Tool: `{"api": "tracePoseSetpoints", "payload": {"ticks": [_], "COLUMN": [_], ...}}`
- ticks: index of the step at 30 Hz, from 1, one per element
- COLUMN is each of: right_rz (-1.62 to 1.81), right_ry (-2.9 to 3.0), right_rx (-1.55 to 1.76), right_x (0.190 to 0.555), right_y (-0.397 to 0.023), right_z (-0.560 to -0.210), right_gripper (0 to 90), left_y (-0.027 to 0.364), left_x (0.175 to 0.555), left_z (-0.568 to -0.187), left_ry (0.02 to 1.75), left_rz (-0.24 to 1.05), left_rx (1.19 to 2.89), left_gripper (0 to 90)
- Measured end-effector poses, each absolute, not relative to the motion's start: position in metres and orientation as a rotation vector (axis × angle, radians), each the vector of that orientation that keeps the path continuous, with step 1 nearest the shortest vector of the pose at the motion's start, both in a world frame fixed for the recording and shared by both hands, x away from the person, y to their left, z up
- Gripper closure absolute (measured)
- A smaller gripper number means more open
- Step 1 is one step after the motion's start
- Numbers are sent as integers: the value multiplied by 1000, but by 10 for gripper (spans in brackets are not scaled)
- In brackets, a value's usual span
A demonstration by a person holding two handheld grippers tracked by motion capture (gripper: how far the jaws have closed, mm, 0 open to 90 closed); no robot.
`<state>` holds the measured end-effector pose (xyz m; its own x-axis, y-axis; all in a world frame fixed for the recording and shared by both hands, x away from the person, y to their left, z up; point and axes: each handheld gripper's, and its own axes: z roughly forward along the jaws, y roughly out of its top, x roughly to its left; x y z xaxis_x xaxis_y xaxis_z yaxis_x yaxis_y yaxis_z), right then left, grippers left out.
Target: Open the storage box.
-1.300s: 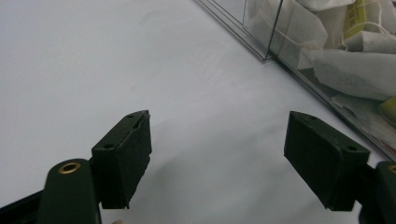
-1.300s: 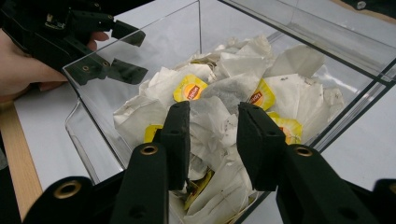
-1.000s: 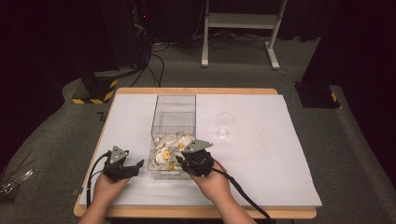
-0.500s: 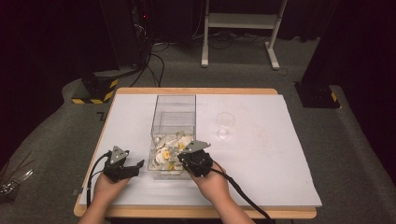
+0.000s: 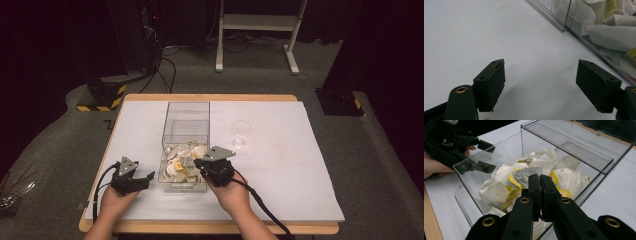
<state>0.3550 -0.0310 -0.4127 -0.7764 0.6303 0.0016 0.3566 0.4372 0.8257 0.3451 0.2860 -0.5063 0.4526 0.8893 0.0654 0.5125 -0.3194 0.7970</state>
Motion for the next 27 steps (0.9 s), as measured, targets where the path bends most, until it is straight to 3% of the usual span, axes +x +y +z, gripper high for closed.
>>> {"api": "tracePoseSetpoints", "payload": {"ticks": [27], "right_rz": [1421], "right_ry": [2258], "right_rx": [837], "right_x": [351], "right_y": [-46], "right_z": [-395], "right_gripper": [876], "left_y": [285], "left_x": [343], "left_z": [-506], "left_ry": [1161], "left_rz": [677], "left_rx": [1978], "left_gripper": [203]}}
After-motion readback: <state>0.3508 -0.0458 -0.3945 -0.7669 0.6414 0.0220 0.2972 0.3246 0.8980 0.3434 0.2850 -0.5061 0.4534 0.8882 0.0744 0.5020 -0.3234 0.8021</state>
